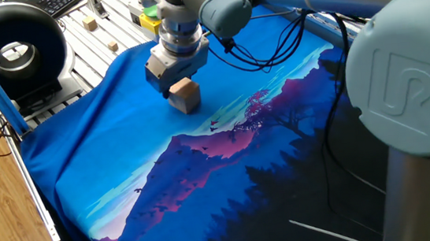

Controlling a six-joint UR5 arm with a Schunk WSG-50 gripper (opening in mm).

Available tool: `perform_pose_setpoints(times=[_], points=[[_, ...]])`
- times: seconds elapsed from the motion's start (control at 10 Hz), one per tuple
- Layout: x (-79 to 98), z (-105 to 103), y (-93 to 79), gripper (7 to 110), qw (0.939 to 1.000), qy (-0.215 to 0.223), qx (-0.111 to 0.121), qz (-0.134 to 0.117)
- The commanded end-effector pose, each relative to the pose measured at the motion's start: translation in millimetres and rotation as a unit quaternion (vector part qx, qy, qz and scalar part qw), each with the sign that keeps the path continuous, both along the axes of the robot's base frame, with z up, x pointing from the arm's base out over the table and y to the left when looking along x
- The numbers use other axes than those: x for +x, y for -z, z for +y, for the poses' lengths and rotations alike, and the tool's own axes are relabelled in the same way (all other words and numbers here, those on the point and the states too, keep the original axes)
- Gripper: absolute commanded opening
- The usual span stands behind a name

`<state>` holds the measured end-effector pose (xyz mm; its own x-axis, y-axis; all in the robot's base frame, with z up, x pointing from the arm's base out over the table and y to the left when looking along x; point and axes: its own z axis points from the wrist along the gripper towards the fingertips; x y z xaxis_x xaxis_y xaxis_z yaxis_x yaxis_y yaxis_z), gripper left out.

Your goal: Hold a small block with the gripper and sweep it from left to right on the table

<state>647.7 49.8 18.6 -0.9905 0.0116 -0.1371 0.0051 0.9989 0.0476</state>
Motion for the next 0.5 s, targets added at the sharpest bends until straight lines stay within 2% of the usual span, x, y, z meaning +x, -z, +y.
perform_pose_setpoints(times=[0.0,0.4], points=[[-7.9,4,2.5,66,0.9998,-0.010,-0.014,0.000],[-8.1,24,6.4,66,0.9999,0.006,0.010,-0.010]])
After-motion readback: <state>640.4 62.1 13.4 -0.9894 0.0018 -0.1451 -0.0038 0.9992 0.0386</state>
